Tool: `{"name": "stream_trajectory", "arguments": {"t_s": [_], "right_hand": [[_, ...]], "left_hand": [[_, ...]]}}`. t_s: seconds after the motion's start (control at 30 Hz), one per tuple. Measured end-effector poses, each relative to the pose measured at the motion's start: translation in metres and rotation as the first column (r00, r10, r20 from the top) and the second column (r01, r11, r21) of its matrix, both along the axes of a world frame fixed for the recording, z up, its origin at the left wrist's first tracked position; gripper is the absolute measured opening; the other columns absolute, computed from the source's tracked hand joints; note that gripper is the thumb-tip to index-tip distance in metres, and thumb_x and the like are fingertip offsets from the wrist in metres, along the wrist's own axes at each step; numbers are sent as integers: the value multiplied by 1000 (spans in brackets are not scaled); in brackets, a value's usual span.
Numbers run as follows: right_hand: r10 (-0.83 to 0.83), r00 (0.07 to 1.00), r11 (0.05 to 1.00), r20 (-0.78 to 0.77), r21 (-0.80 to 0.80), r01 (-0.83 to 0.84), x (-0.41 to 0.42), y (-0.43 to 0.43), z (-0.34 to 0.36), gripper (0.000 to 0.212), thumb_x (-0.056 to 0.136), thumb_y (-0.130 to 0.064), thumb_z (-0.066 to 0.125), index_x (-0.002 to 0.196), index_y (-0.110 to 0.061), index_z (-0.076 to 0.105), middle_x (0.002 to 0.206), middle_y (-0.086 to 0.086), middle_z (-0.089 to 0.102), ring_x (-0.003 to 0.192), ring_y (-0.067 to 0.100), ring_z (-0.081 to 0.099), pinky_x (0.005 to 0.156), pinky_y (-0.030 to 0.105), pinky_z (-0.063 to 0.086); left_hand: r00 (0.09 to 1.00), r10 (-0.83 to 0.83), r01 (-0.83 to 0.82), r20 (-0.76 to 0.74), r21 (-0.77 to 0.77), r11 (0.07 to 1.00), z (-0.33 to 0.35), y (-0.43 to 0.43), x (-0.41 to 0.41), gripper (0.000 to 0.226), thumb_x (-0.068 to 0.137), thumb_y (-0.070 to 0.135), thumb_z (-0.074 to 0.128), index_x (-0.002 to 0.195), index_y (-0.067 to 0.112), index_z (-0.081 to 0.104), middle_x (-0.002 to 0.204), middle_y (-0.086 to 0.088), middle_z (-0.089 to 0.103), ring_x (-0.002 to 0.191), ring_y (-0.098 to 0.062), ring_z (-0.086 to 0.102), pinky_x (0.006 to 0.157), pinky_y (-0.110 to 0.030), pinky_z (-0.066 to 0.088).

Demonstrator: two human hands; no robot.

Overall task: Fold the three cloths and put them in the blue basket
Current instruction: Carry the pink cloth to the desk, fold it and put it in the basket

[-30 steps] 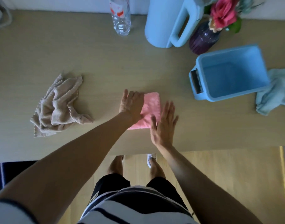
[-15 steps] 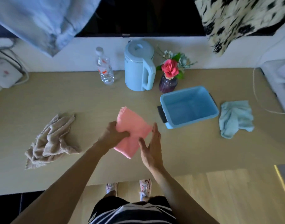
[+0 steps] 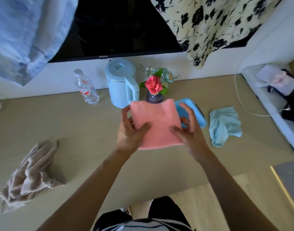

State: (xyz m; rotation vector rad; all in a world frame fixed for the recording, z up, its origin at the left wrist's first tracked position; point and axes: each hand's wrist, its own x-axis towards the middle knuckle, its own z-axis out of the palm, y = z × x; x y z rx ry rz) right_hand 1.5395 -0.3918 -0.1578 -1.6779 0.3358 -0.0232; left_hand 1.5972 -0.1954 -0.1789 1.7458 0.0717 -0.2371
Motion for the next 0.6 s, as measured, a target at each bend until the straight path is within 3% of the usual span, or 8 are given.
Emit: {"name": "stream_trajectory", "arguments": {"t_s": [0.07, 0.1, 0.2, 0.27, 0.37, 0.47, 0.6], "right_hand": [[79, 997, 982, -2, -174, -78, 8, -32, 9, 57, 81, -5, 71, 132, -26, 57, 116, -3, 66, 86, 3, 63, 73, 20, 50], [131, 991, 961, -35, -242, -135, 14, -47, 11, 48, 83, -2, 71, 125, -25, 63, 119, -7, 66, 80, 0, 62, 71, 18, 49], [206, 964, 888, -169, -381, -256, 38, -89, 8, 40, 84, -2, 70, 112, -30, 72, 115, -3, 67, 64, -2, 57, 61, 12, 41], [226, 941, 799, -252, -506, -327, 57, -110, 2, 41, 81, -4, 70, 111, -32, 73, 107, -3, 68, 61, -1, 54, 57, 11, 37], [229, 886, 600, -404, -658, -455, 81, -130, -16, 45, 80, -7, 64, 115, -33, 71, 106, 0, 66, 81, 17, 61, 70, 25, 46], [258, 844, 421, -470, -732, -536, 100, -137, -42, 48, 80, -7, 59, 120, -32, 68, 120, 9, 63, 108, 32, 63, 91, 37, 52], [276, 797, 243, -538, -763, -599, 117, -134, -67, 48, 85, -5, 51, 128, -24, 58, 119, 15, 56, 105, 39, 62, 92, 41, 50]], "left_hand": [[995, -62, 58, 74, 55, 997, 2, -21, 5, 89, 82, 24, 78, 151, 40, 24, 104, 7, 71, 85, -14, 70, 73, -32, 59], [988, -94, 82, 120, 100, 992, 3, -30, 7, 84, 84, 20, 75, 151, 41, 28, 108, 7, 69, 88, -16, 68, 73, -28, 56], [970, -181, 133, 165, 268, 954, -3, -68, 22, 51, 84, 16, 73, 131, 29, 60, 108, 6, 63, 96, -20, 63, 69, -15, 44], [969, -227, 186, 97, 322, 928, -16, -91, 32, 40, 82, 16, 75, 121, 25, 70, 112, -1, 63, 100, -25, 64, 74, -21, 46], [956, -290, 280, -32, 387, 878, -42, -122, 45, 56, 77, 20, 82, 130, 22, 63, 134, -5, 55, 119, -25, 58, 94, -22, 43], [941, -306, 337, -140, 442, 831, -68, -146, 52, 74, 72, 21, 86, 139, 19, 55, 140, -10, 48, 128, -27, 50, 99, -21, 34], [922, -299, 384, -245, 489, 783, -92, -161, 53, 80, 75, 19, 83, 146, 18, 46, 147, -13, 36, 132, -29, 44, 108, -29, 33]]}}
